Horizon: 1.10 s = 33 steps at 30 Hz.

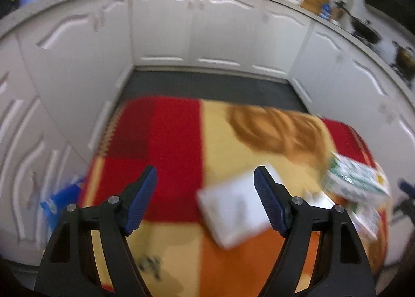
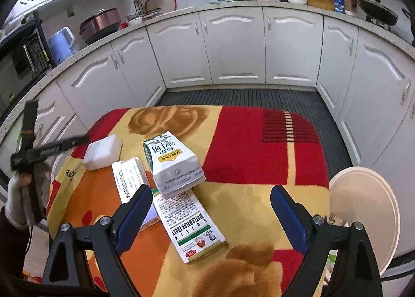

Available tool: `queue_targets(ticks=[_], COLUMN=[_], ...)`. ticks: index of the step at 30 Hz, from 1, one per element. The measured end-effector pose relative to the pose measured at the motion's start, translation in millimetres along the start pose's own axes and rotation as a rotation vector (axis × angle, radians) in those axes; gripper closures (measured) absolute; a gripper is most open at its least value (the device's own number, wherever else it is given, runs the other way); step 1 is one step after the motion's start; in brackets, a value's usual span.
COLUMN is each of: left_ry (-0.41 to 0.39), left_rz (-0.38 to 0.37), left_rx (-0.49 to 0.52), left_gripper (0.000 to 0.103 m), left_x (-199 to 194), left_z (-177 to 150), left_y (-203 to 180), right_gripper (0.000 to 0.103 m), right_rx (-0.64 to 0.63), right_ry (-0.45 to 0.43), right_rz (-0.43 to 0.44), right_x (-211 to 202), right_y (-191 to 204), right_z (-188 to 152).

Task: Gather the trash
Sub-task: 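Grasp white foam block with left gripper while right gripper grasps cow-print milk carton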

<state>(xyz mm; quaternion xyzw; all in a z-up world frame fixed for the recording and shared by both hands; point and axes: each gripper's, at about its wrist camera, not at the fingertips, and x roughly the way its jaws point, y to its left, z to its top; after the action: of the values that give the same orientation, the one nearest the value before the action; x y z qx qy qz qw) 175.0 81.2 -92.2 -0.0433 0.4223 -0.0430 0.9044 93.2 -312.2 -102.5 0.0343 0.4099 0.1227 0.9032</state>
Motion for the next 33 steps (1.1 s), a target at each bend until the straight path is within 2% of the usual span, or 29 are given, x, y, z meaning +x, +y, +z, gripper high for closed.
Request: queue_targets(ticks=[3, 6, 8, 9, 11, 14, 18, 22, 23, 26, 28, 33], left_ry=[0.049, 0.162, 0.194, 0.168, 0.158, 0.187, 0.195, 0.181, 0.197, 0.227, 0.23, 0.161], left_rz=[0.111, 0.13, 0.107, 0.089, 0.006, -0.091, -0.121, -0.31, -0.331, -0.349, -0.335, -0.32], left_rx=[-0.04, -0.033, -0.012, -0.027, -0.065, -0.1, -0.06, -0.012, 0.017, 0.098, 0.137, 0.22], left_gripper=[0.027, 0.027, 0.029, 0.029, 0.028, 0.027, 0.027, 0.027, 0.027, 0.027, 0.027, 0.027], left_x=[28.4, 54.1, 54.5, 42.9, 24.3, 6.0, -2.3, -17.6, -17.9, -18.9, -18.4, -31.0], left_z=[11.7, 4.1, -8.9, -14.8, -19.9, -26.1, -32.5, -36.2, -38.6, -45.9, -51.6, -52.8], left_y=[14.9, 17.4, 12.4, 13.7, 19.5, 25.8, 18.5, 2.6, -2.9, -18.9, -25.1, -27.7], right_gripper=[0.012, 0.012, 0.012, 0.012, 0.012, 0.012, 0.012, 0.012, 0.012, 0.011, 0.011, 0.011], right_rx=[-0.006, -0.01, -0.01, -0.007, 0.001, 0.006, 0.01, -0.033, -0.065, -0.135, -0.168, -0.273], right_ry=[-0.001, 0.003, 0.004, 0.004, 0.007, 0.009, 0.005, 0.029, 0.049, 0.097, 0.135, 0.281], right_rz=[-0.003, -0.008, -0.011, -0.012, -0.011, -0.004, 0.037, 0.114, 0.136, 0.153, 0.153, 0.159], right_x=[-1.4, -1.3, -1.2, -0.9, 0.6, 4.0, 8.7, 15.2, 20.2, 38.0, 51.9, 96.2], right_y=[1.2, 1.4, -0.4, -1.9, -5.4, -7.3, -4.1, 9.9, 16.0, 29.8, 36.1, 57.4], right_z=[-0.6, -0.3, -0.1, 0.3, 1.6, 4.1, 13.2, 31.0, 38.5, 55.1, 61.2, 71.0])
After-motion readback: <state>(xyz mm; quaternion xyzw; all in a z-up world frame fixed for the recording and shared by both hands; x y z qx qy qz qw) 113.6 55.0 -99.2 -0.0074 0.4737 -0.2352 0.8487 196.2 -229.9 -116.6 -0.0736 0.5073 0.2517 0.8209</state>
